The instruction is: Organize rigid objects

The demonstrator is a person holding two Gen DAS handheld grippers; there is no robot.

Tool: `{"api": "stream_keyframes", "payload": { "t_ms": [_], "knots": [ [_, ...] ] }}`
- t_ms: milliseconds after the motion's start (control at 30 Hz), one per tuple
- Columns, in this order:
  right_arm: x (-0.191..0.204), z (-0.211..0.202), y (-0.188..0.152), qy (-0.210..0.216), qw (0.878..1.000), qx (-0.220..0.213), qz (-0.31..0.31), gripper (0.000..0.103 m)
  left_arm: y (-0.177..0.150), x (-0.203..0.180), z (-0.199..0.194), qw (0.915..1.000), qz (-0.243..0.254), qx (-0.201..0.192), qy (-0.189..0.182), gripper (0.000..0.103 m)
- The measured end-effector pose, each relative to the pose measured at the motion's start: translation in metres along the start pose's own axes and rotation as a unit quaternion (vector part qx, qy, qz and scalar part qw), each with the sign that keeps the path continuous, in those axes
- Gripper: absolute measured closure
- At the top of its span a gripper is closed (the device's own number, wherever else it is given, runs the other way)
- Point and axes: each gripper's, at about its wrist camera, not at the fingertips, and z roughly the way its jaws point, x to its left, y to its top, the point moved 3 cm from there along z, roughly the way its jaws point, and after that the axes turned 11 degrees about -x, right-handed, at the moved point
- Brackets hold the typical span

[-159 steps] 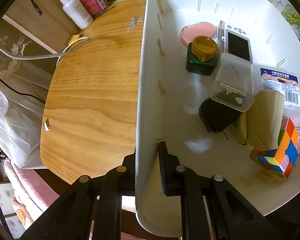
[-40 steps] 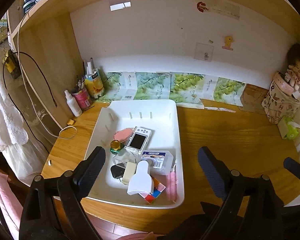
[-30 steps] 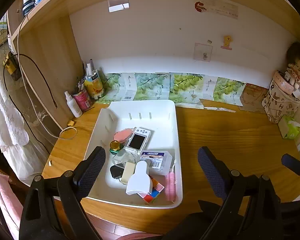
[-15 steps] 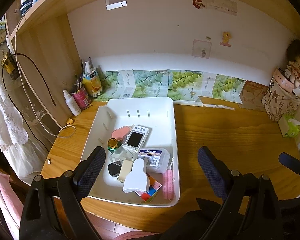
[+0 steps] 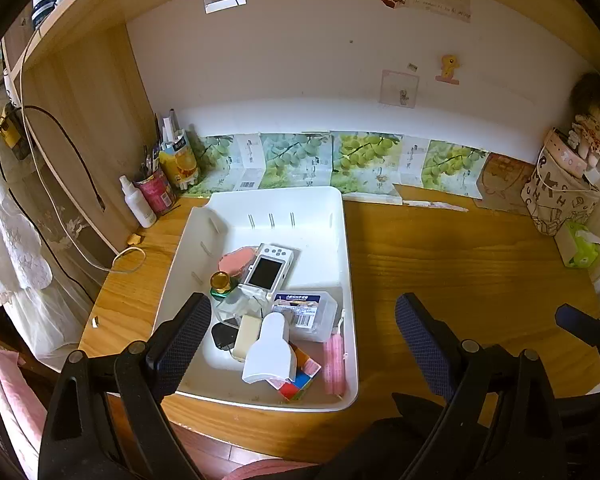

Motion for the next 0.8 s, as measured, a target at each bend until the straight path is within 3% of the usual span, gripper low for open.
{"api": "stream_keyframes", "payload": {
  "t_ms": [800],
  "knots": [
    [0.0014,0.0046,-0.0025,0.004,1.0,0.017,-0.003,0.0,-0.004,0.0018,0.0018,0.9999,-0.005,0.01,0.007,0.008]
  ]
}}
